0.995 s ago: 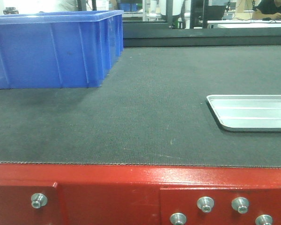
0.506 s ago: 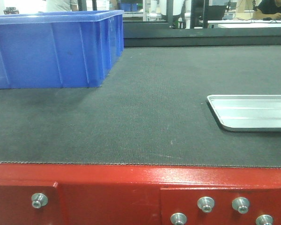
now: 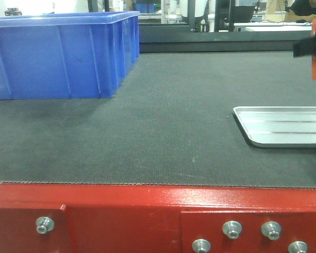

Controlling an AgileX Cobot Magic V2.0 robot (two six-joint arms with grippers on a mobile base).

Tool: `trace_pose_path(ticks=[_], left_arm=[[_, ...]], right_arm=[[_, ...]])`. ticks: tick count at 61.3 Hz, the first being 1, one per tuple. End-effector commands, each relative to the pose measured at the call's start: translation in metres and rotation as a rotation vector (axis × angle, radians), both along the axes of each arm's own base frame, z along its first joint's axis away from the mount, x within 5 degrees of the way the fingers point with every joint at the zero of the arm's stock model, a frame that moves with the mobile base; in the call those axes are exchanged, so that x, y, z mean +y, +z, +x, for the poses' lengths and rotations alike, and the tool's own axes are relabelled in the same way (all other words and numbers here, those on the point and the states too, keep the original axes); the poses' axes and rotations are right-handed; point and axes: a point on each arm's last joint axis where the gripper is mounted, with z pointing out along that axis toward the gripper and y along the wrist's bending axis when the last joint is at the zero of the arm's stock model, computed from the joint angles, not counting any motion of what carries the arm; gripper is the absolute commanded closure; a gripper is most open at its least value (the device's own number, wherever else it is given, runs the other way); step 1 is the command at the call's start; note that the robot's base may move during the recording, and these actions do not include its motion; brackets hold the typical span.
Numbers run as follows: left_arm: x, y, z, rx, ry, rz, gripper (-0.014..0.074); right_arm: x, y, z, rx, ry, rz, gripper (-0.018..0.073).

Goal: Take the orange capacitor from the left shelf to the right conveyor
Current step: 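Extend the right gripper with the capacitor over the metal tray on the conveyor, then lower the capacitor onto the tray and open the right gripper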

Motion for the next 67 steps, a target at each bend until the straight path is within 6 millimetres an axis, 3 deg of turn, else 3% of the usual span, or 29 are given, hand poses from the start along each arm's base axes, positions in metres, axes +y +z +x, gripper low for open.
trace_pose_path(ticks=[1,29,52,57,67], left_arm=[[0.001,0.010,-0.001,-0.104,0.009,-0.012,0.0723],[0.001,0.010,-0.001,-0.104,0.009,-0.012,0.0723],[0.001,0.010,-0.001,-0.104,0.009,-0.012,0.0723],[0.001,0.010,-0.001,-0.104,0.009,-0.012,0.0723],[0.001,0.010,-0.001,-0.104,0.009,-0.012,0.0723]], right_arm=[[-0.005,0.014,0.007,-0.135,-0.012,0.013,0.0503],[-0.010,-0.051,0.003,-0.129,-0.010,0.071,0.0503],[-0.009,-0.073,0.009,-0.133,-0.003,0.077,0.0498],[-0.009,-0.073,0.009,-0.134,-0.003,0.077,0.0412],[-0.009,-0.071,0.009,-0.141,-0.002,0.077,-0.0025]])
